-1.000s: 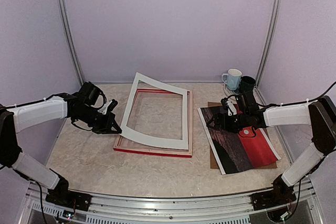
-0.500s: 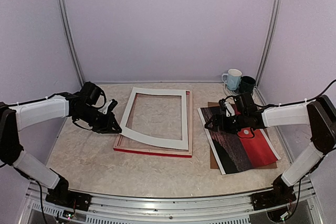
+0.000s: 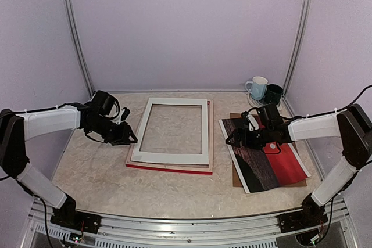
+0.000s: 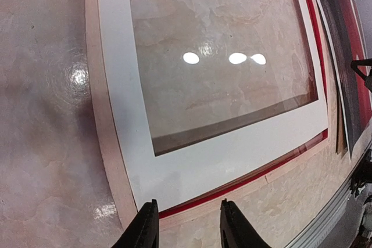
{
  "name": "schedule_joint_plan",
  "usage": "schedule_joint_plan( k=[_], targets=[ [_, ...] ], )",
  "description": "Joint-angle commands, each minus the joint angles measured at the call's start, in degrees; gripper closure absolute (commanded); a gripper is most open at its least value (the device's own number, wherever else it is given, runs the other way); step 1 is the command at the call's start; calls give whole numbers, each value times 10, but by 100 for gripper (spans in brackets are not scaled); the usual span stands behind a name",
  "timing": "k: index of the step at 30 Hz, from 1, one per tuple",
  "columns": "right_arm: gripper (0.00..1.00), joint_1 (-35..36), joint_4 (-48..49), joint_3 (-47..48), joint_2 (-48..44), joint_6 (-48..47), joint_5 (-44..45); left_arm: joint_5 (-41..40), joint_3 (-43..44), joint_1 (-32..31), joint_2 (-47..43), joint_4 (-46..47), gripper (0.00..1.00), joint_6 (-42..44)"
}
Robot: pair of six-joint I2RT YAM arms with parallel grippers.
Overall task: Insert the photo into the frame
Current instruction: Place the mat board on the glass panel, then adjust the mat board under the glass panel.
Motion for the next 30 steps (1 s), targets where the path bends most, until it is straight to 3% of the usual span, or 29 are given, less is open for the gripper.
schedule_joint_plan(
  k=[1,8,20,25,30],
  targets=[
    [2,9,7,8,10,5,-4,-14,-1,4,15,36,62,-12],
    [2,13,7,12,14,5,-1,-118,71,3,36,38,50,-38],
    [2,93,12,67,16,-54,58,-195,256,14,221,66,49,-68],
    [6,133,-7,121,45,-82,53,-158,236,-3,231,116,49,-94],
    [17,169,-56,204,125,-103,52,-196,212,-39,214,117,48,-96]
  ],
)
